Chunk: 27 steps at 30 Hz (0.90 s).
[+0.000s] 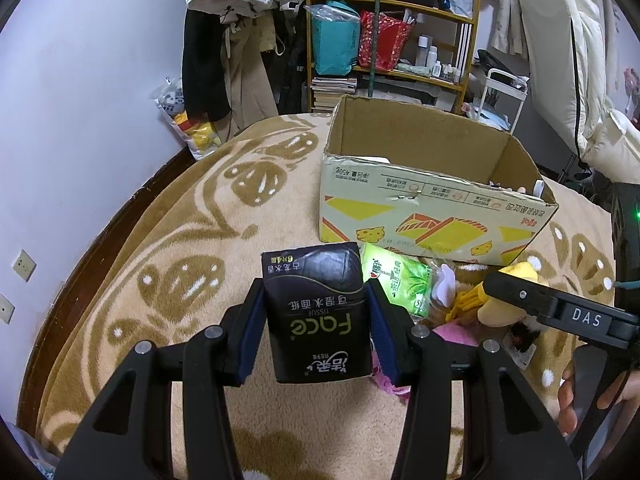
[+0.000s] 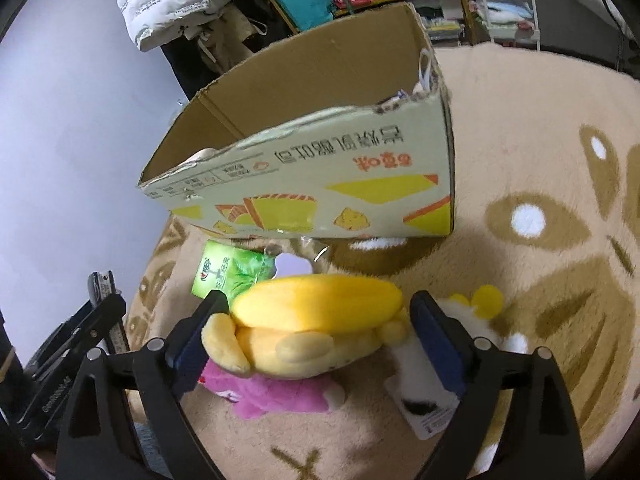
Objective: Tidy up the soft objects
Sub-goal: 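Lift the tissue pack and yellow duck off the rug, then carry the tissue pack and yellow duck over the open box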
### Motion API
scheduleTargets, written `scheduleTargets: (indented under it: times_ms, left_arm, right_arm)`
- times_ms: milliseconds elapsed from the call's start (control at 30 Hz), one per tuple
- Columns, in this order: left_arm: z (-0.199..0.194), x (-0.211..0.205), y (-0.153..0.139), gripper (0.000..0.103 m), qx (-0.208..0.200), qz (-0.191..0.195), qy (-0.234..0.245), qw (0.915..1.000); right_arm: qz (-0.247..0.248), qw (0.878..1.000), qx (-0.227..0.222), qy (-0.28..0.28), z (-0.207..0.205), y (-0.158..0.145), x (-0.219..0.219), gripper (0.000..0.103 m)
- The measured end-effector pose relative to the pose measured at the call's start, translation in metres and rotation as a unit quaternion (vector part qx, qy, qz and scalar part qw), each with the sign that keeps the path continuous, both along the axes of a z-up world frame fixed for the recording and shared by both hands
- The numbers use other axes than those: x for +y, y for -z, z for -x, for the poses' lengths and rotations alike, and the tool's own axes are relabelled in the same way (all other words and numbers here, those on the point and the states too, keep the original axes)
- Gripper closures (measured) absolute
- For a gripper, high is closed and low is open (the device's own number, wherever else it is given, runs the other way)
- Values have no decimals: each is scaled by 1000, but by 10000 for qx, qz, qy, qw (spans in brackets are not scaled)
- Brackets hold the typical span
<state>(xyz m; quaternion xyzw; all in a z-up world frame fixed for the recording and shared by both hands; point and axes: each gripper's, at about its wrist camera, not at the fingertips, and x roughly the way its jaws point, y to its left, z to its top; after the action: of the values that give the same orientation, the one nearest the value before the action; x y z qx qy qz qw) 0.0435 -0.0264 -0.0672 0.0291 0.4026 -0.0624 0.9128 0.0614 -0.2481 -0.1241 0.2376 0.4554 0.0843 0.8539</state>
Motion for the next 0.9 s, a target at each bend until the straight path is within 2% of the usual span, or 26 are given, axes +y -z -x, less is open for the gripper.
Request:
scheduleTargets:
  times_ms: [233, 333, 600, 900]
  left_arm:
    - [-1, -2, 1, 56, 36, -27, -12, 10000]
    - [-1, -1, 1, 56, 22, -14, -31, 10000]
    - [-2, -1, -1, 56, -82, -30, -35, 10000]
    - [1, -7, -13, 56, -358, -156, 104, 9992]
  right_arm:
    - [259, 9995, -169, -63, -7, -3, 4, 7]
    - [366, 9989, -258, -136, -6, -5, 6, 19]
    - [433, 9985, -316, -115, 0, -8, 3, 26]
    - [111, 9958, -879, 226, 19, -40, -14, 26]
